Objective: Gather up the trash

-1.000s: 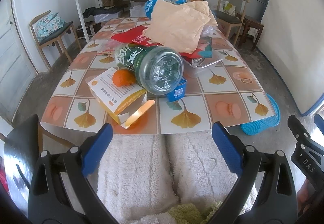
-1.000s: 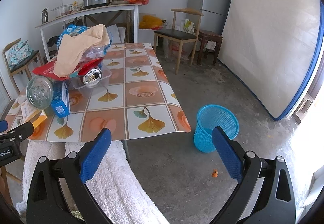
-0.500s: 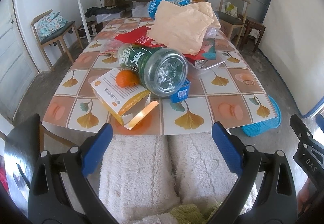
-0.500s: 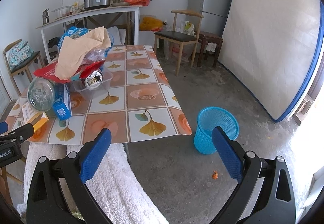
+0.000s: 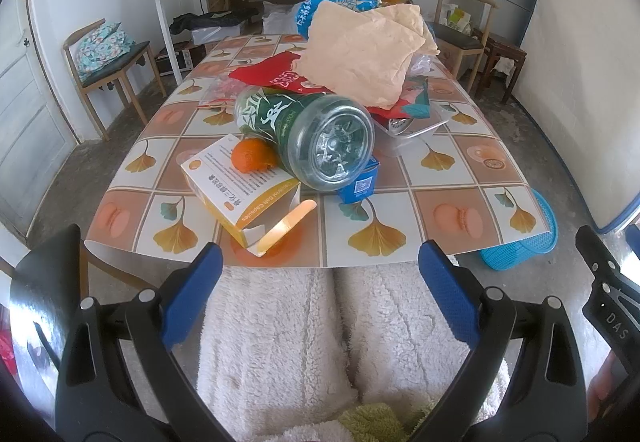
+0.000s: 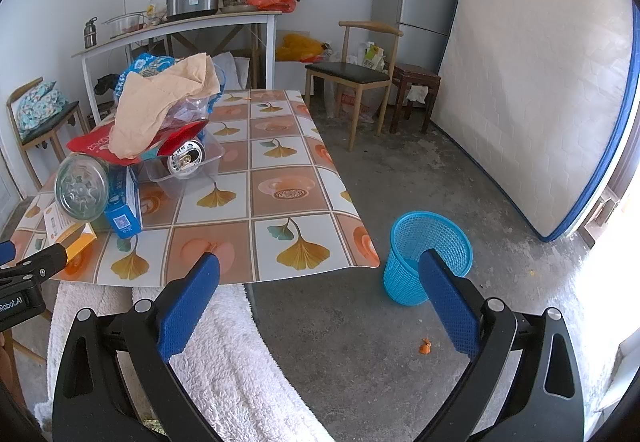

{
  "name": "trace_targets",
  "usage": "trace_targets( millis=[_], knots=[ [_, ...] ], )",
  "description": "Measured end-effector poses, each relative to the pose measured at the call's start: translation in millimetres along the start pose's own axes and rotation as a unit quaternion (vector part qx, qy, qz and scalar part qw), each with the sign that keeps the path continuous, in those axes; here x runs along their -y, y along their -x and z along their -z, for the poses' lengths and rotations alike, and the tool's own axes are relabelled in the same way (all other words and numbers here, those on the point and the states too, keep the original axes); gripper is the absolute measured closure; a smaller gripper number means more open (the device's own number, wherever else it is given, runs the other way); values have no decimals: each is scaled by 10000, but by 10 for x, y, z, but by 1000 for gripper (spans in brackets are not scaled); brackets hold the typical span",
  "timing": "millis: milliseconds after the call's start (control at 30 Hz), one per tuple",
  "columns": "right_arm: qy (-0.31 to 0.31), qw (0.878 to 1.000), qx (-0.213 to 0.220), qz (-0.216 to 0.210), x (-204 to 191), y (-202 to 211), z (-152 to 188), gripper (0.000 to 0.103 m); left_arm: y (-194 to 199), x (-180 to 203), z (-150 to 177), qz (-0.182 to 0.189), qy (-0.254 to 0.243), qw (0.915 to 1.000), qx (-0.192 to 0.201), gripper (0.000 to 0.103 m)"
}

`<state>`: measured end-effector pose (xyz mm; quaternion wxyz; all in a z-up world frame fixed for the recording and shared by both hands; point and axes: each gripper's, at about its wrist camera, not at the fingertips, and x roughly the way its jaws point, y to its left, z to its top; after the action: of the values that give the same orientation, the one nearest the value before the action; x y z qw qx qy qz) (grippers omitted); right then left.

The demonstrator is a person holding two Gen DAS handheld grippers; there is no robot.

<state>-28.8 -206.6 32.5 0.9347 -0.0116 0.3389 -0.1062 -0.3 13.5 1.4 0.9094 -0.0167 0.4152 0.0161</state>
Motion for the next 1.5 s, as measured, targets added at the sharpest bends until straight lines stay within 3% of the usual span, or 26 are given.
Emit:
trace_targets(
  millis=[1133,1500],
  knots=[
    [-4,10000,-38,-44,9,-83,-11,6,-13,-65,37,-49,9,10000,12,9],
    [221,9994,124,-255,-162,-347,-276,6,-237,-319,-10,-202,306,9993,-89,9]
  ],
)
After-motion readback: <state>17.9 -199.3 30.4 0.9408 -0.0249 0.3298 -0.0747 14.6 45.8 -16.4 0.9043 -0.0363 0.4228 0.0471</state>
